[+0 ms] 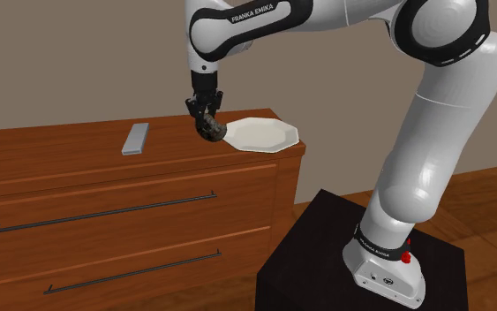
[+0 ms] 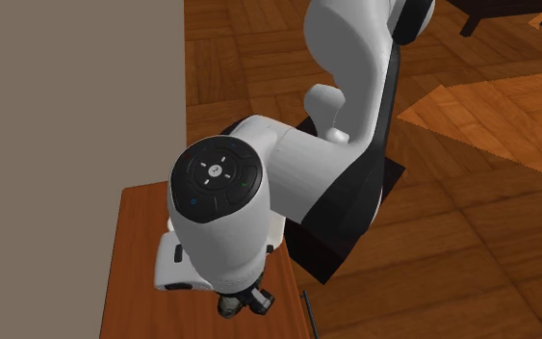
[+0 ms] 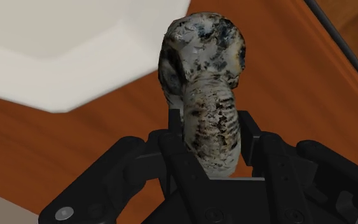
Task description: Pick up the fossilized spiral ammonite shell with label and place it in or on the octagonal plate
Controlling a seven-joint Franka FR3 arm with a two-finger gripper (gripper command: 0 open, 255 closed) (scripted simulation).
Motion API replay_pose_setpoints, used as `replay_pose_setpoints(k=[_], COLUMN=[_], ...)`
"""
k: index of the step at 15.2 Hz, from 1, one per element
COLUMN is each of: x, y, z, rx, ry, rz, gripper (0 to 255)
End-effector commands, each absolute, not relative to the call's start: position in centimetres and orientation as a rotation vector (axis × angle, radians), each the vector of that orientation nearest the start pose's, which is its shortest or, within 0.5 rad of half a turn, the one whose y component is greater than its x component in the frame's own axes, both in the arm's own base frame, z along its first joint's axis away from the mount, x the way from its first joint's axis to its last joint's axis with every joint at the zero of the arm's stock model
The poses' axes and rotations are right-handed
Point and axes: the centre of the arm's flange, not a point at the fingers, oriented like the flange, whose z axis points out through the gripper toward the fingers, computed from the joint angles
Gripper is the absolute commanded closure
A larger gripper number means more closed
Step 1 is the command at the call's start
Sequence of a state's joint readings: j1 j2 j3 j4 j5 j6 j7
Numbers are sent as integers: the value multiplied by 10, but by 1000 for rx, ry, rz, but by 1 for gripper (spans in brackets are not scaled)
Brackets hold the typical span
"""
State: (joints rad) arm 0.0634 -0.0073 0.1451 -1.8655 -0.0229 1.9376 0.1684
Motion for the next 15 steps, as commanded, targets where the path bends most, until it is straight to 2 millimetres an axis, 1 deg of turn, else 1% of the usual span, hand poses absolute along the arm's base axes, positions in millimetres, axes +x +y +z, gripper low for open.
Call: replay_pose_setpoints(k=[1, 15], x=[556, 556], y=[117, 117], z=[527, 601], rx=[-3146, -3146], ry=[-75, -75], rz=[-126, -126], gripper=[255, 255])
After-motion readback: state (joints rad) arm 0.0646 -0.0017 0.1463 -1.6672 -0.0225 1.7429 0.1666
